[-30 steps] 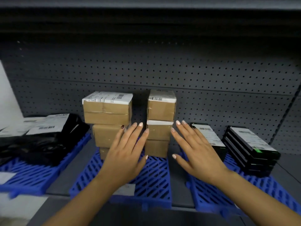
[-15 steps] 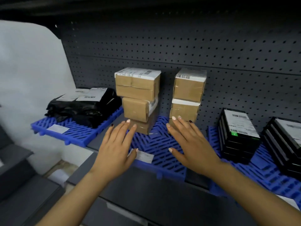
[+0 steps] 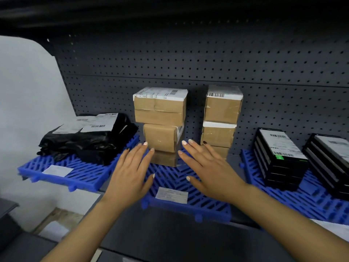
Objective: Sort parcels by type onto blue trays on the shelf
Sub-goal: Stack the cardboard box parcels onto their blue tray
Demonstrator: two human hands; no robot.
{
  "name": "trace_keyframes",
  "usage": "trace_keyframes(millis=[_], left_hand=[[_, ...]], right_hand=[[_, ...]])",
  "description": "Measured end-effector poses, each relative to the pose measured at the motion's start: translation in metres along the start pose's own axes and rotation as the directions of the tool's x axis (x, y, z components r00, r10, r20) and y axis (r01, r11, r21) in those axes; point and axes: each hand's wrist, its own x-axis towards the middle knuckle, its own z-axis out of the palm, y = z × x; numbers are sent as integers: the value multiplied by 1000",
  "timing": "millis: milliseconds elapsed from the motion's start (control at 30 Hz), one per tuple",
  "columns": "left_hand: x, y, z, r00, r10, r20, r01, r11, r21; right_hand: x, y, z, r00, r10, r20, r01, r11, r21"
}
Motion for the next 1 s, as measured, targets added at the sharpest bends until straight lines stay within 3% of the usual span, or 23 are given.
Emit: trace_keyframes(millis=[133,267,633,1000], left_hand=[[16,-21,12,984,169,-48,-169,986,2],[30,-37,26,966,236,-110,-239,971,-18],[65,-57,55,925,324,-200,-350,930,-113],[86,-66,83,858,363,-364,-422,901,-99]], right_hand=[[21,-13,7,1000,24,14,-23,999,-46],[33,-23,14,996,93,18,-91,993,-76],[50,-36,34,954,291,74,-278,948,-154],[59,-24,47,955,277,108,-248,942,-226]])
